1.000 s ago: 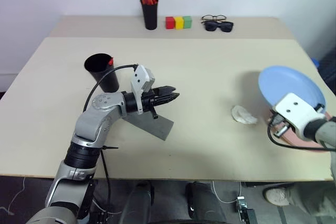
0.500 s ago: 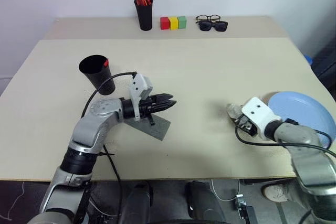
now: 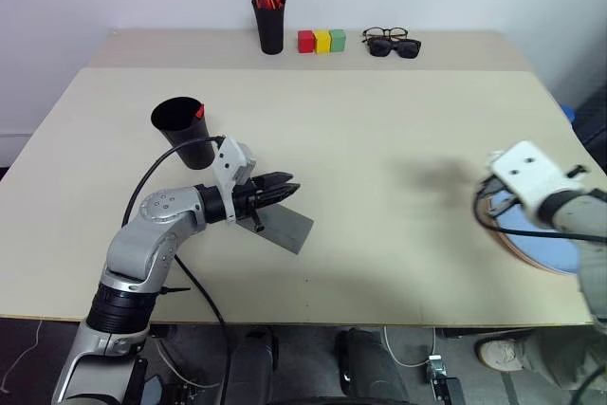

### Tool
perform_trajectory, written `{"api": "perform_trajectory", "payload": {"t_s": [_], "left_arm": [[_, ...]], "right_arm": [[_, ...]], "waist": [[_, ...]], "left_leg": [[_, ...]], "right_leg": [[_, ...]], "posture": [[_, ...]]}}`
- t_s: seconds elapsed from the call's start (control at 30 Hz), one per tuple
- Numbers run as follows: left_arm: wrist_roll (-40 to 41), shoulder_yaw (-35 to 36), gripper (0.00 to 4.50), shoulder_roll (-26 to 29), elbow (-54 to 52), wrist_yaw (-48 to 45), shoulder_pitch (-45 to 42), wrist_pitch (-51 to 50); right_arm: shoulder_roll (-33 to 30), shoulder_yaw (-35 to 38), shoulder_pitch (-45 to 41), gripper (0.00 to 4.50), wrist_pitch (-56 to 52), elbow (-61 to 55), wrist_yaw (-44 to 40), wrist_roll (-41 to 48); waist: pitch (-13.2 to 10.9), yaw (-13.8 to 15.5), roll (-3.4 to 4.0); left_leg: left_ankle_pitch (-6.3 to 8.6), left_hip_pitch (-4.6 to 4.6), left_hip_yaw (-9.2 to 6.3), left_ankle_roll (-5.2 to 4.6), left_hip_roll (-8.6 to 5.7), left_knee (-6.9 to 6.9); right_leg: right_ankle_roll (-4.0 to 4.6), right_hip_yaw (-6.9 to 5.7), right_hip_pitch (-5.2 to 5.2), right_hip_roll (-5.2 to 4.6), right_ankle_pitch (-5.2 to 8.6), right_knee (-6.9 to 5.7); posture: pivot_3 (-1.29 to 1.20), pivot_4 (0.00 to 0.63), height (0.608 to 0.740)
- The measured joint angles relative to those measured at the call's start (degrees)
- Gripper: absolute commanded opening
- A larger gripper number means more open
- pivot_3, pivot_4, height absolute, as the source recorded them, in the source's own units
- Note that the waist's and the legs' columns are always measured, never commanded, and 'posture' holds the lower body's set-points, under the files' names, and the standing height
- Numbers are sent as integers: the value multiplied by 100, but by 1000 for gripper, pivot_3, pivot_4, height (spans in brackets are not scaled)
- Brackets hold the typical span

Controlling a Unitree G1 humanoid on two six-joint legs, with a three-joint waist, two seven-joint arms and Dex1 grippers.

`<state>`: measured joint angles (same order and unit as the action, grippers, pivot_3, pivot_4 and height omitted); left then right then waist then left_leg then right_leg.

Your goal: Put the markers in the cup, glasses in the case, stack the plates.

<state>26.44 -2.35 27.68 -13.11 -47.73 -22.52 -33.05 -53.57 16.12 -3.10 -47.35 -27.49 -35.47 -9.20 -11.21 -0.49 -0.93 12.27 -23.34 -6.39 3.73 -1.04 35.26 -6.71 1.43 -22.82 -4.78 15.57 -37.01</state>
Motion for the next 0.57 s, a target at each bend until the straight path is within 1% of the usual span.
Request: {"api": "perform_trajectory", "payload": {"t_s": [0.07, 0.13, 0.17, 0.2, 0.3, 0.33, 0.4, 0.53, 0.57], "left_arm": [[0, 48, 1031, 19, 10, 38, 3, 2], [-4, 105, 1031, 115, -1, 48, 55, 7], [-9, 129, 1031, 191, -32, 54, 119, 11], [-9, 164, 1031, 241, -72, 66, 200, 13], [-9, 384, 1031, 377, -254, 239, 538, 11], [-8, 556, 1031, 442, -404, 333, 750, 18], [-7, 875, 1031, 508, -585, 497, 1120, 29], [-3, 1819, 1031, 581, -943, 894, 2234, 106], [1, 1995, 1031, 580, -980, 975, 2385, 105]], "right_arm": [[-312, 170, 471, 920, -78, 0, -147, -98], [-381, 175, 720, 1840, -80, 16, -267, -101], [-381, 141, 713, 2373, -43, 71, -274, -97], [-381, 100, 679, 2784, 27, 139, -262, -99], [-243, -178, 109, 2784, 525, 442, -131, -60], [-3, -277, -217, 2784, 739, 541, -99, 53], [397, -465, -601, 2784, 1080, 655, -99, 321], [1213, -883, -1113, 2784, 1590, 1000, -374, 1026], [1315, -941, -1184, 2784, 1659, 1085, -444, 1155]], "waist": [[0, -10, -1], [1, -62, 1], [2, -102, 7], [5, -122, 13], [5, -211, 13], [5, -238, 9], [6, -224, 10], [5, -189, 11], [4, -159, 11]], "left_leg": [[1, 1, 0, -2, 1, -1], [1, 6, 4, -2, 2, -2], [1, 8, 8, -2, 4, -1], [1, 9, 8, -2, 4, -1], [1, 14, 10, -2, 8, 0], [1, 17, 11, -2, 19, -1], [1, 16, 8, -2, 21, -6], [1, 8, 6, -2, 18, -8], [1, 6, 4, -2, 14, -5]], "right_leg": [[0, 0, 1, 1, 0, 1], [0, 3, 0, 1, 0, -2], [1, 5, -1, 2, 0, -4], [1, 5, 0, 2, 1, -5], [3, 5, 2, 3, 0, -7], [4, 5, 2, 11, 0, -6], [7, 4, 1, 15, 1, -9], [6, 4, -2, 8, 1, -6], [6, 2, -2, 7, 1, -5]], "posture": [[0, 150, 740], [0, 150, 740], [0, 150, 740], [0, 150, 740], [0, 150, 740], [0, 150, 740], [0, 150, 740], [0, 150, 740], [0, 150, 740]]}}
